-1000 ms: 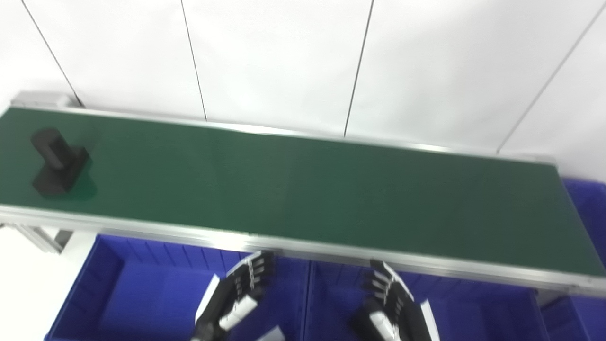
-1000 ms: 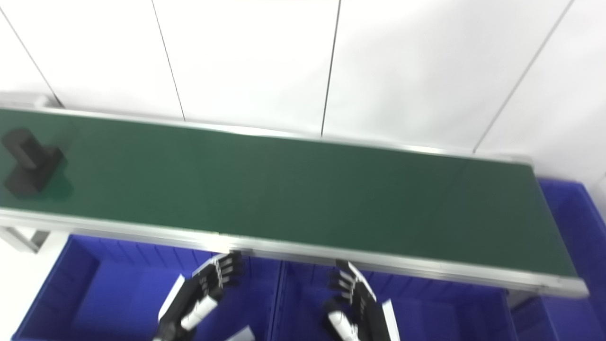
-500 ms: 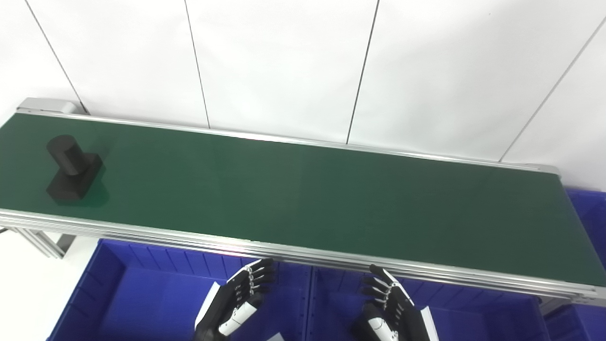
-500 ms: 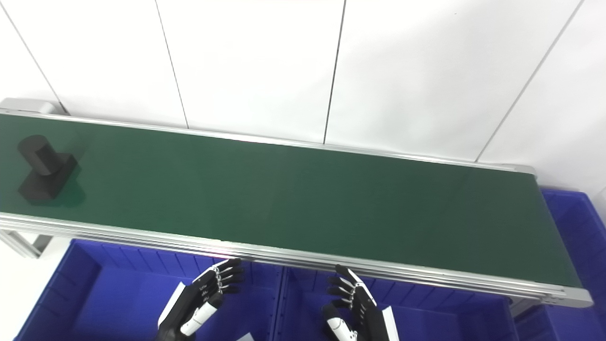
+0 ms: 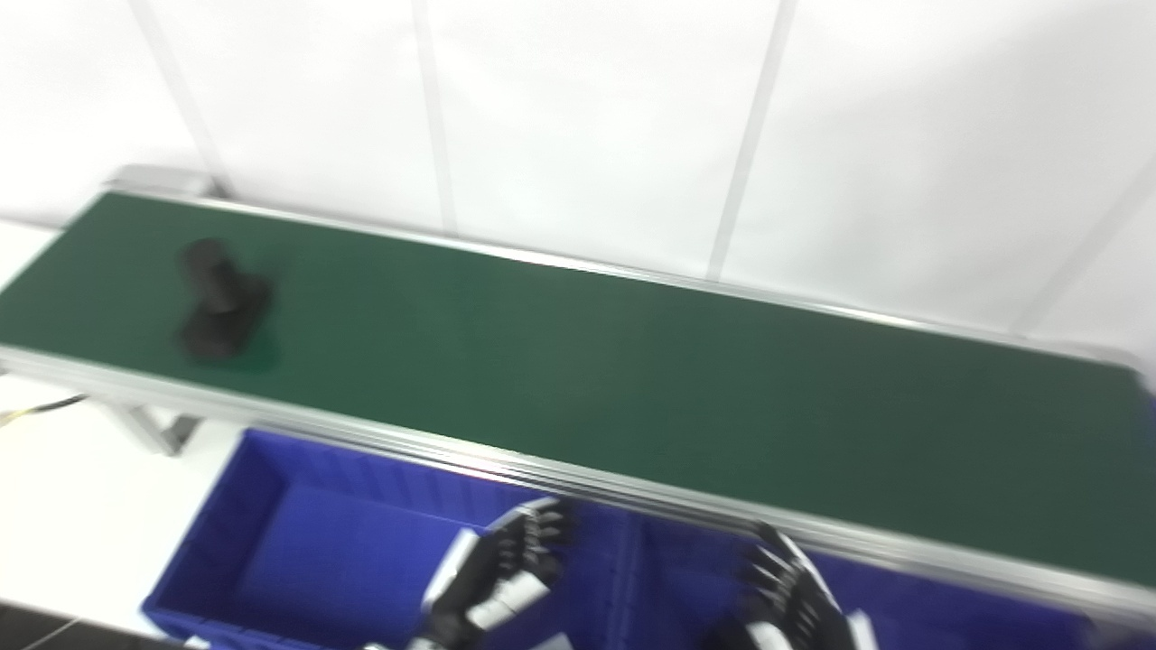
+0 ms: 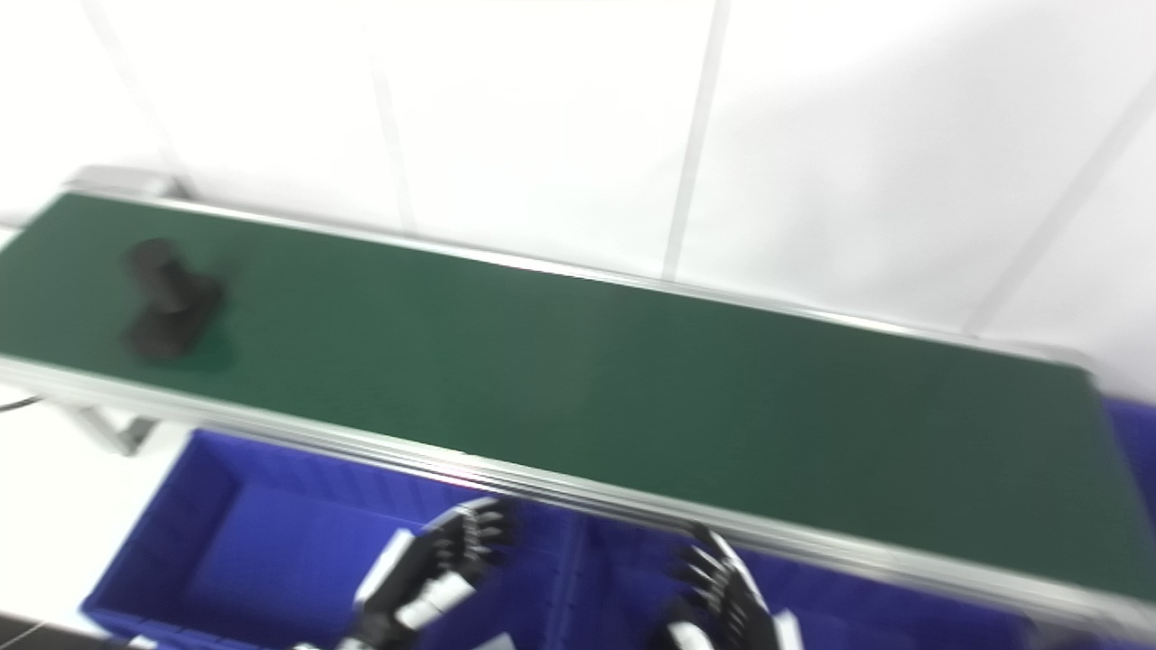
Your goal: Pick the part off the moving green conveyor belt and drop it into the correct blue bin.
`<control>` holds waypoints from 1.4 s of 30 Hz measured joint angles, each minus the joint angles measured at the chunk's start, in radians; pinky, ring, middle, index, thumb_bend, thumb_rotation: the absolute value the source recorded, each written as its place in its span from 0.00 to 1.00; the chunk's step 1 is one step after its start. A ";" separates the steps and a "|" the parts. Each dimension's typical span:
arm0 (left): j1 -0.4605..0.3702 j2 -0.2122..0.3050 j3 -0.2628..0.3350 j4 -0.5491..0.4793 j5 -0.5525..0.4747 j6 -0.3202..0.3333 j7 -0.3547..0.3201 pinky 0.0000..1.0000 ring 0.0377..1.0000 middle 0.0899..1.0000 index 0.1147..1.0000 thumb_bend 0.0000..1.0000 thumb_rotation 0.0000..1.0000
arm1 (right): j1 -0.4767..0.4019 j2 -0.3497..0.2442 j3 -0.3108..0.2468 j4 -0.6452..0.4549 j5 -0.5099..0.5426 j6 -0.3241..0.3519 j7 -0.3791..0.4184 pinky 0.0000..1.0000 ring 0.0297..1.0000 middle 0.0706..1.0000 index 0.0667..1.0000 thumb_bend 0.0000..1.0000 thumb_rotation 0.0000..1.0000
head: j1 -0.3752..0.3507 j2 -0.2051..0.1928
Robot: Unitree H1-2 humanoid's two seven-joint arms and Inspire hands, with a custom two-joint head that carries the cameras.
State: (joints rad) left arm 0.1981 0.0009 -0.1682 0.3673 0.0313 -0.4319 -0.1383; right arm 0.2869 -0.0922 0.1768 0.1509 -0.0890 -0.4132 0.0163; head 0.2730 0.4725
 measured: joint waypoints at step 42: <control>-0.088 -0.018 -0.124 0.132 0.027 0.000 0.167 0.63 0.68 0.71 0.73 0.86 0.57 | -0.056 -0.023 -0.096 0.104 0.094 -0.002 0.086 0.64 0.71 0.76 0.85 0.44 0.63 | 0.095 -0.061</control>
State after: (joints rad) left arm 0.1103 -0.0167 -0.2922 0.4990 0.0585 -0.4323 0.0285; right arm 0.2305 -0.1150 0.0810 0.2551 0.0047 -0.4153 0.1024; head 0.3682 0.4111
